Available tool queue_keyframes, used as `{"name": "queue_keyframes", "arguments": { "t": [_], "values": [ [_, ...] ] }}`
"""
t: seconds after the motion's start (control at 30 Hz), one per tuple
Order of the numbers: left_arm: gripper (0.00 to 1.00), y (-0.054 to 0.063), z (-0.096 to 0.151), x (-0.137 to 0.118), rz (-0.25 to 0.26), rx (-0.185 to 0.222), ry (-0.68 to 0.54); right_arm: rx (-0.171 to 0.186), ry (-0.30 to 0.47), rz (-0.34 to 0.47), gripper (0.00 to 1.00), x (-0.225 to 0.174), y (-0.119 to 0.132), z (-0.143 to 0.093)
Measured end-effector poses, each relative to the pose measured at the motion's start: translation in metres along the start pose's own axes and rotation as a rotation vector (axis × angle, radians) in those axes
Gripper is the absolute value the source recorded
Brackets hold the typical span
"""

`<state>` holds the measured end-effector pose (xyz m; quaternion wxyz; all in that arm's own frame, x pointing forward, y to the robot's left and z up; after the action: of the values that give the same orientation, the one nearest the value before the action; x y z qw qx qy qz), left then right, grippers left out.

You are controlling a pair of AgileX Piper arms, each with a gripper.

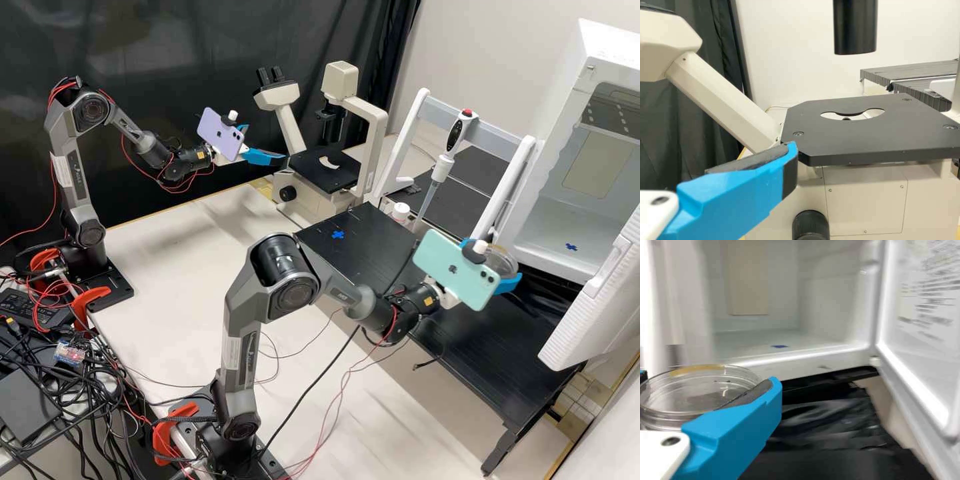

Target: Move the petri dish to the incubator

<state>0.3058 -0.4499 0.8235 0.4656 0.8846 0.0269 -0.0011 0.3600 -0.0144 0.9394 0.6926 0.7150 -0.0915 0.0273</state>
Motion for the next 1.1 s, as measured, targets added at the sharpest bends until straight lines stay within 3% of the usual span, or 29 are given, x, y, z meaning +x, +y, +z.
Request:
{"name": "queue_keyframes", "arguments": {
  "t": [0.3,0.53,0.7,0.8,0.9,1.03,1.1],
  "values": [
    [1.00,0.000,0.000,0.000,0.000,0.000,0.000,0.044,-0.100,0.067,0.00,0.062,0.037,0.003],
    [1.00,0.000,0.000,0.000,0.000,0.000,0.000,0.044,-0.119,0.085,0.00,0.101,0.049,-0.006],
    [1.00,0.000,0.000,0.000,0.000,0.000,0.000,0.014,-0.135,0.047,0.00,0.134,0.039,-0.021],
    [1.00,0.000,0.000,0.000,0.000,0.000,0.000,0.014,-0.157,0.019,0.00,0.150,0.028,-0.022],
    [1.00,0.000,0.000,0.000,0.000,0.000,0.000,-0.024,-0.175,-0.022,0.00,0.163,0.018,-0.023],
    [1.00,0.000,0.000,0.000,0.000,0.000,0.000,-0.052,-0.155,-0.033,0.00,0.180,0.012,-0.024],
    [1.00,0.000,0.000,0.000,0.000,0.000,0.000,-0.048,-0.149,-0.039,0.00,0.187,0.010,-0.023]
  ]
}}
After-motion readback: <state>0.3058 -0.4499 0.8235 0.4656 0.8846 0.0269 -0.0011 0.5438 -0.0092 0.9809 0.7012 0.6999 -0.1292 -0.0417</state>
